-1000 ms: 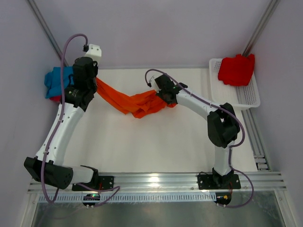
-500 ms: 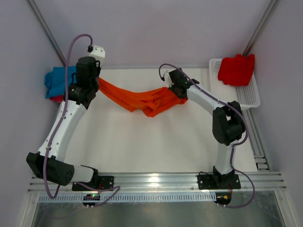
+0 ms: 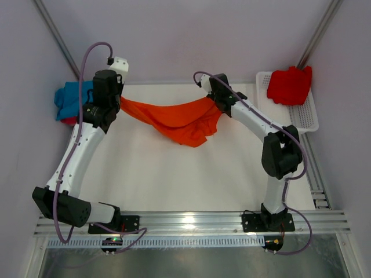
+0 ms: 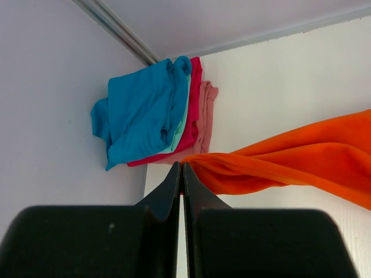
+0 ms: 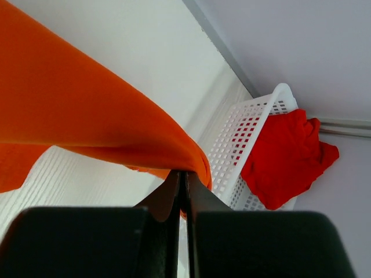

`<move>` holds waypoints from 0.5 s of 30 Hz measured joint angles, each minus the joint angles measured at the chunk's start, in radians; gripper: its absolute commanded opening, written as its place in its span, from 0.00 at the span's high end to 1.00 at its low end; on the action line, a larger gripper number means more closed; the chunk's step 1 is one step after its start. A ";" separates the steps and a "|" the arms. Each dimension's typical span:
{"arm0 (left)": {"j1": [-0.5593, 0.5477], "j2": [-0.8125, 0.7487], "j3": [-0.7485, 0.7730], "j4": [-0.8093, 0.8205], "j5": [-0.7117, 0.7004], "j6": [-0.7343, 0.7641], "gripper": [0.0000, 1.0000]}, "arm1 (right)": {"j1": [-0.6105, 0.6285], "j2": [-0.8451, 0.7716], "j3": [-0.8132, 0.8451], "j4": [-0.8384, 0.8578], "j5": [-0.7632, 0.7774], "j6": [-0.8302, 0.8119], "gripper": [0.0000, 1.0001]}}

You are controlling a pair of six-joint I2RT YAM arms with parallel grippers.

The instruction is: Fold and stack the t-shirts

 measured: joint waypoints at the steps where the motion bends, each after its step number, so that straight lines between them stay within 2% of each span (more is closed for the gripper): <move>1: 0.000 0.000 0.000 -0.004 0.005 -0.003 1.00 | 0.000 0.031 0.000 0.020 0.016 -0.013 0.97; 7: 0.000 0.000 0.000 -0.016 0.012 0.001 1.00 | 0.000 0.156 0.015 0.049 0.077 -0.040 0.97; 11: 0.000 0.000 0.000 -0.012 -0.014 0.022 1.00 | 0.000 0.142 0.125 -0.009 0.075 -0.036 0.97; 15: 0.000 0.000 0.013 -0.006 -0.041 0.028 1.00 | 0.002 0.043 0.274 -0.055 0.072 -0.036 0.97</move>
